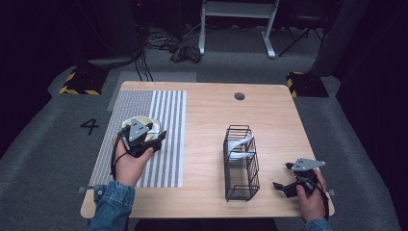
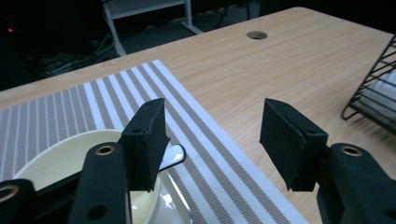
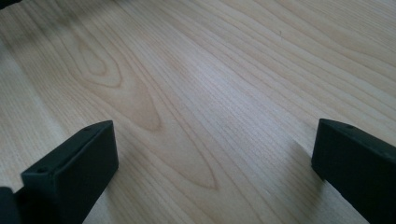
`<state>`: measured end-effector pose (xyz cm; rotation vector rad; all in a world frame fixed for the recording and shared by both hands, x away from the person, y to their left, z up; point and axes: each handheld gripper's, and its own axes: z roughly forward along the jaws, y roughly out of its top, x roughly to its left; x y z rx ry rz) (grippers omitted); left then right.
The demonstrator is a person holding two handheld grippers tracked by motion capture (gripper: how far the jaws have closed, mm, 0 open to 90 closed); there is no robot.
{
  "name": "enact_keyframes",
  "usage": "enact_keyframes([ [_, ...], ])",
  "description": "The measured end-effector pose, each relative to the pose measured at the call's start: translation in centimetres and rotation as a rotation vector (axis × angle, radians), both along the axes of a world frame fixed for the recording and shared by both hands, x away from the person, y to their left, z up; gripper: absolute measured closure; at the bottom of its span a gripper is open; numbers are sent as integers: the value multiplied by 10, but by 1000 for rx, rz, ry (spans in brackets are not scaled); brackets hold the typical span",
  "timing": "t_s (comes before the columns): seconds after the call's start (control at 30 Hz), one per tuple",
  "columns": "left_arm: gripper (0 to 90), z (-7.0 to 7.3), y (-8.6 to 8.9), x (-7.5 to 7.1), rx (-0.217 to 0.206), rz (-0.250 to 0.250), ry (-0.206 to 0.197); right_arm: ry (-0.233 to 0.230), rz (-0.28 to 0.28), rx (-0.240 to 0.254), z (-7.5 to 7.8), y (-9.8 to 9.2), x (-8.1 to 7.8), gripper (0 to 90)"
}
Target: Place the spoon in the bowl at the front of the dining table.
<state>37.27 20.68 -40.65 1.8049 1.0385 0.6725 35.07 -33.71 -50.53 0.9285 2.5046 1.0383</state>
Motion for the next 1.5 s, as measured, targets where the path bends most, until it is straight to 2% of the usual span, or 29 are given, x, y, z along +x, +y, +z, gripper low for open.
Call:
enact_keyframes([
  [0.33, 358, 12, 5, -17, 3, -10, -1, 0, 0, 0, 0, 0, 0, 5],
  [0.7, 314, 17, 18, -38, -18, 15, 4, 0, 0, 0, 0, 0, 0, 5],
  [0.93, 307, 18, 25, -52, -29, 12, 7, 0, 0, 0, 0, 0, 0, 5],
  [1.0, 306, 17, 27, -56, -25, 8, 7, 0, 0, 0, 0, 0, 0, 5],
  [1.33, 296, 13, 38, -78, 48, 10, 4, 1, -1, 0, 0, 0, 0, 5],
  [1.5, 292, 7, 45, -88, 52, 2, 16, 1, -1, 0, 0, 0, 0, 5],
])
